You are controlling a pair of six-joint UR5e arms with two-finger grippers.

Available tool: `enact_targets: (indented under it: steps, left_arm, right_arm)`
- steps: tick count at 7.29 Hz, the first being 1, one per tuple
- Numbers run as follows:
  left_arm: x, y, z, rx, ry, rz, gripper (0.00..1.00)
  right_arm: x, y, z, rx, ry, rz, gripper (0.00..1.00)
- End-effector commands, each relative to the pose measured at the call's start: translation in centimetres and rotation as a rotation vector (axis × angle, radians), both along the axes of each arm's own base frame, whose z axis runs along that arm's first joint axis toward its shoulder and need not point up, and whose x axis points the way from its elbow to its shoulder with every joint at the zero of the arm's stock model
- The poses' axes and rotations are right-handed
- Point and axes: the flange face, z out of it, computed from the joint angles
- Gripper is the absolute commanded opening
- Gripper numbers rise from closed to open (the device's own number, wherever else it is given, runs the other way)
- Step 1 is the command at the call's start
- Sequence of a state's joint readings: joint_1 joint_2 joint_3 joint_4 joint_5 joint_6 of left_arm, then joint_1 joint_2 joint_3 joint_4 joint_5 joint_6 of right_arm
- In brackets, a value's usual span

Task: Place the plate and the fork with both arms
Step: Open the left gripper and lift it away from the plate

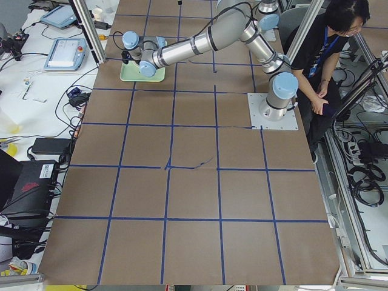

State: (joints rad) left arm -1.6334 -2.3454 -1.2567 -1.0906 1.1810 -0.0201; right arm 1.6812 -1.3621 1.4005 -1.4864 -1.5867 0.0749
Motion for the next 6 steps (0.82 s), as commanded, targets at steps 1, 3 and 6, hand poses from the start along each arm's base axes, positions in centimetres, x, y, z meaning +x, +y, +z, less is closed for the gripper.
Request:
enact_targets:
  steps: [1, 3, 6]
  left_arm:
    - [1.3, 0.9, 5.4, -0.044, -0.013, 0.02, 1.0]
    - [8.5, 3.1, 9.8, 0.053, -0.151, 0.002, 1.0]
    - [17.6, 6.9, 11.6, 0.087, -0.258, -0.084, 1.0]
  right_arm:
    - [0.4, -1.7, 0.3, -0.111, -0.022, -0.019, 1.0]
    - [2.3, -6.7, -4.5, -0.208, -0.049, -0.047, 0.92]
    - [7.4, -12.9, -15.1, -0.331, -0.136, 0.001, 0.67]
